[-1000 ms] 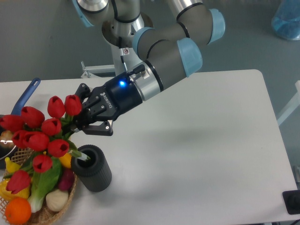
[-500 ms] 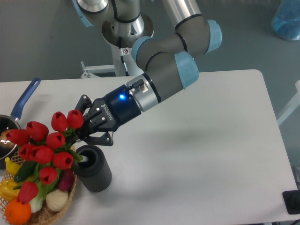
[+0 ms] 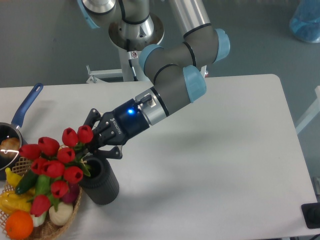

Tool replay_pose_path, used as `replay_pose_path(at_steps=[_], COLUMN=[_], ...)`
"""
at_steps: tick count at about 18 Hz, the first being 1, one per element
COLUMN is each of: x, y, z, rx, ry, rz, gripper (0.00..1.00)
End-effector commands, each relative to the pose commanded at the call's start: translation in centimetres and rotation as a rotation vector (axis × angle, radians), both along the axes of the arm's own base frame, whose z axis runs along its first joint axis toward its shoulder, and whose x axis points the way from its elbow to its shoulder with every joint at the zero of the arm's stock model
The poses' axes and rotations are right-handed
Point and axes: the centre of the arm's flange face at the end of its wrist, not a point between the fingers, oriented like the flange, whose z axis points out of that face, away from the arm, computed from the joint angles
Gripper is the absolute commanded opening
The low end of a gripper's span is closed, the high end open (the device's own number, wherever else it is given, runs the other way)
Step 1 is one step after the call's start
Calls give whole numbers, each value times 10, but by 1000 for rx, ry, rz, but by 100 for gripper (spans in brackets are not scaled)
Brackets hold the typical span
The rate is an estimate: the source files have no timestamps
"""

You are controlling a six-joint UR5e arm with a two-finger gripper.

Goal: Insert the flowers into the vase
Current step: 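Lower the tulip stems into the black vase opening, then open the gripper to release the tulips in the vase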

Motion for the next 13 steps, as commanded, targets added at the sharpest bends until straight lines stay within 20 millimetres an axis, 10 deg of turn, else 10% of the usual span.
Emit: replay_pose_path(at_steps=[6,13], x=[-5,-29], y=[-2,-26], z=[-17,-27], rx=[-27,-77], ry=[-21,3], rz=[10,76], gripper=[100,100])
